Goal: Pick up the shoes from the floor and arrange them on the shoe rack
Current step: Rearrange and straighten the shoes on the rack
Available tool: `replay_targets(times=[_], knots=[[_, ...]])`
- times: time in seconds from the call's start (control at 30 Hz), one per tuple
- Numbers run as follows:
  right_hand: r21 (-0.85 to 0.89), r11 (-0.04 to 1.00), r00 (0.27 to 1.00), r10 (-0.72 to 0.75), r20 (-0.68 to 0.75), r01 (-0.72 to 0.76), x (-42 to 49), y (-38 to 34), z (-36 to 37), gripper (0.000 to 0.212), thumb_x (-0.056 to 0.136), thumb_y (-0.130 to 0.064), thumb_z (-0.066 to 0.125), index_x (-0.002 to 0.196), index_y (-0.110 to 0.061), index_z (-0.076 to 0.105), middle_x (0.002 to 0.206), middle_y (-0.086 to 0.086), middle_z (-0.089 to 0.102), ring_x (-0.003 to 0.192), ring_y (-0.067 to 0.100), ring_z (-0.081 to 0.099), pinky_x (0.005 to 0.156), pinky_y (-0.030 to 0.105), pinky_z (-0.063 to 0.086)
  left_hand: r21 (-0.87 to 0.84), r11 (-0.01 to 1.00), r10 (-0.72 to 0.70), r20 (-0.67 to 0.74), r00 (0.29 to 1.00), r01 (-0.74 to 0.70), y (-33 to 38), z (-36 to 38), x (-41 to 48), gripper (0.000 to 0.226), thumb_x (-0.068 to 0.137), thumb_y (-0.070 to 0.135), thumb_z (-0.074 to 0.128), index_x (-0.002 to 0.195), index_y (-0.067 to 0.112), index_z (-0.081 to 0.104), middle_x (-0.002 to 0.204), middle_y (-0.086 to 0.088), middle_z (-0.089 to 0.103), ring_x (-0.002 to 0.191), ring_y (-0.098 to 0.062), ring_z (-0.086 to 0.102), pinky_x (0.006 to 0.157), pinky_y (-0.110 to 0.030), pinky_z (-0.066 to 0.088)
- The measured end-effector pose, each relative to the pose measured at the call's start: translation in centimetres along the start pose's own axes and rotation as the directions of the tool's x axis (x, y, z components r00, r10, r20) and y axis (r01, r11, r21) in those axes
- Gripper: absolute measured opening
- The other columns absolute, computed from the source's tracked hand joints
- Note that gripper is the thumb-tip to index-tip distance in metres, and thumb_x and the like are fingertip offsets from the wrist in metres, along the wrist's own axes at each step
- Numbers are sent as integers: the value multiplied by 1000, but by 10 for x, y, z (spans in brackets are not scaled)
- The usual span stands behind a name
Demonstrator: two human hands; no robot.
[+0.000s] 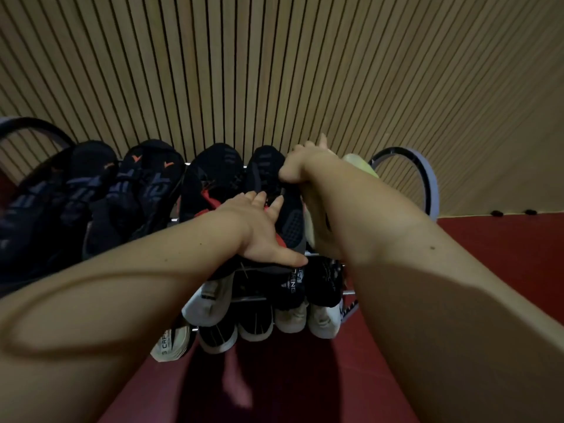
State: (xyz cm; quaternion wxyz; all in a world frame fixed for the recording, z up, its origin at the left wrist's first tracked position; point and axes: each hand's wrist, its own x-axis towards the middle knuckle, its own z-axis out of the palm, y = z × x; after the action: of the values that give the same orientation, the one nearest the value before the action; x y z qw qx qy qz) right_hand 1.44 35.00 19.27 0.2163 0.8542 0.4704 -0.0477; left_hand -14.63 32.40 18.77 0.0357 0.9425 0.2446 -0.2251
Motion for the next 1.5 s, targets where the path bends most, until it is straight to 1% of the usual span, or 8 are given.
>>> replay_targets(times=[0.17, 0.33, 0.5, 0.67, 0.87, 1.0, 1.2, 1.5], knots=[[376, 926, 996, -68, 55, 42, 10, 20, 7, 56, 82, -30, 54, 136, -16, 47, 139, 13, 48, 123, 31, 46, 109, 47, 34, 13, 1000, -24, -55, 998, 24, 2, 4, -5, 121, 65, 90, 32, 150, 16, -13, 159, -13, -4, 146, -31, -2, 118, -39, 5], [531, 815, 949, -71, -307, 233, -5, 18, 43, 55, 101, -45, 28, 151, -27, 17, 156, 7, 25, 147, 27, 6, 117, 38, 5, -31, 999, -40, -86, 995, 38, 5, 10, -4, 123, 63, 90, 34, 149, 18, -17, 159, -13, -8, 146, -31, -7, 119, -41, 1], [366, 923, 993, -112, -44, 120, -9, 26, 23, 69, 100, -27, 35, 152, -17, -10, 159, 16, 5, 148, 28, -2, 119, 40, 2, -23, 999, -48, -44, 998, 47, 9, 4, -6, 121, 64, 89, 36, 149, 19, -15, 159, -14, -5, 146, -33, -2, 119, -41, 3], [560, 819, 990, -61, -129, 124, -31, 14, 32, 70, 98, -9, 36, 152, -15, -8, 160, 11, -2, 148, 24, -6, 118, 37, -4, -15, 997, -79, -52, 996, 78, 9, 6, -9, 118, 67, 88, 34, 150, 18, -14, 159, -15, -3, 146, -33, 0, 119, -41, 4], [666, 746, 1000, 14, -28, 9, -24, 11, 41, 71, 97, -26, 35, 152, -29, -10, 160, 14, -2, 147, 28, -12, 118, 47, -8, 0, 996, -92, -45, 995, 92, 15, 7, -10, 117, 68, 88, 33, 148, 20, -19, 159, -15, -8, 146, -35, -6, 119, -43, 1], [691, 716, 991, -5, -134, 97, -47, 25, 32, 57, 103, -31, 23, 152, -25, -5, 160, 10, -4, 147, 25, -11, 118, 43, -7, -46, 995, -86, 46, 995, 88, 14, -4, -11, 120, 64, 89, 33, 147, 23, -22, 158, -14, -12, 145, -34, -10, 118, -45, -3], [484, 857, 985, -161, -69, 174, -75, 58, 51, 50, 104, -36, 19, 151, -34, 2, 161, 1, -5, 148, 26, -6, 118, 50, -2, -126, 991, -56, -8, 998, 55, 8, -24, 4, 113, 69, 85, 32, 148, 22, -18, 158, -12, -15, 145, -31, -12, 117, -47, -3], [509, 860, 993, 24, -116, 39, -56, 35, 59, 61, 94, -49, 32, 150, -38, 10, 160, 0, 9, 146, 27, 6, 113, 57, 14, -42, 999, -13, 84, 996, 16, 9, -15, 28, 136, 37, 91, 23, 147, 24, -23, 158, -12, -14, 146, -30, -10, 119, -44, -1]])
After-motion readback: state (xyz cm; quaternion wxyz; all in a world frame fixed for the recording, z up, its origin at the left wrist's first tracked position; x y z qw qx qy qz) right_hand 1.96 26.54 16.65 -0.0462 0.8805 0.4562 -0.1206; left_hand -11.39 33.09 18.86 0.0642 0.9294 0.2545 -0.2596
